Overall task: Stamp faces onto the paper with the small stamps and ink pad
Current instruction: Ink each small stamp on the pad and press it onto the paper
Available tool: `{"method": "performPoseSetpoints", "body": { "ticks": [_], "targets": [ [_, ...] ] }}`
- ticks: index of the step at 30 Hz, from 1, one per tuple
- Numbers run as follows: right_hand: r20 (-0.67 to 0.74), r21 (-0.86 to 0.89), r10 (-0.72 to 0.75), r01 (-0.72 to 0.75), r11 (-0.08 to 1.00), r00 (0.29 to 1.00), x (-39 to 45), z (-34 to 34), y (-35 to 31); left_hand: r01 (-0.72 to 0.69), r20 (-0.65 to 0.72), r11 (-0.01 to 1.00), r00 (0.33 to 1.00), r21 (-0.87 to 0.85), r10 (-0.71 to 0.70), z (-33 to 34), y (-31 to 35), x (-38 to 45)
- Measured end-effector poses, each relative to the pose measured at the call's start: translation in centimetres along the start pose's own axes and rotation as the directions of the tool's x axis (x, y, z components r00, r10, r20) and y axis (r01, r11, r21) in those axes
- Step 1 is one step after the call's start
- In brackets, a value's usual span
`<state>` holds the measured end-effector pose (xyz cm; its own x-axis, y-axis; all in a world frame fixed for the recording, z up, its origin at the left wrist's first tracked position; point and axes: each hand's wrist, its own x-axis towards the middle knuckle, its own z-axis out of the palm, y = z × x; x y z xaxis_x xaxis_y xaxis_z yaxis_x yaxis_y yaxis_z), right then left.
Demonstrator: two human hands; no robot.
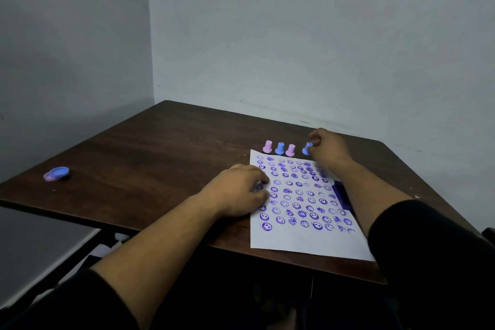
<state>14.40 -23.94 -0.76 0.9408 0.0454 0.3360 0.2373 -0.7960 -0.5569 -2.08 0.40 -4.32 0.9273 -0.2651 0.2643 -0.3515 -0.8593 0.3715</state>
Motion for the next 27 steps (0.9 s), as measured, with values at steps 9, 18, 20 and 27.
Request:
{"method": "performPoseSetpoints", "body": {
  "ticks": [9, 18, 20, 27],
  "targets": [
    [0.024, -0.091, 0.004, -0.001, 0.996, 1.0, 0.8, 1.5, 0.8, -0.011, 0.013, 1.0, 1.0, 0.01, 0.011, 0.0, 0.1, -0.2],
    [0.06, -0.078, -0.005, 0.01, 0.997, 0.998, 0.5, 1.3, -0.2, -0.002, 0.02, 1.0, 1.0, 0.014, 0.002, -0.1, 0.1, -0.3],
    [0.059, -0.075, -0.033, 0.037, 0.996, 0.998, 0.4, 1.2, -0.6, -0.002, 0.022, 1.0, 1.0, 0.014, 0.002, -0.1, 0.1, -0.3],
    [0.033, -0.165, -0.102, 0.106, 0.98, 0.994, 0.3, 1.7, -2.0, -0.004, 0.016, 1.0, 1.0, 0.013, 0.004, -0.1, 0.2, -0.3]
  ]
}}
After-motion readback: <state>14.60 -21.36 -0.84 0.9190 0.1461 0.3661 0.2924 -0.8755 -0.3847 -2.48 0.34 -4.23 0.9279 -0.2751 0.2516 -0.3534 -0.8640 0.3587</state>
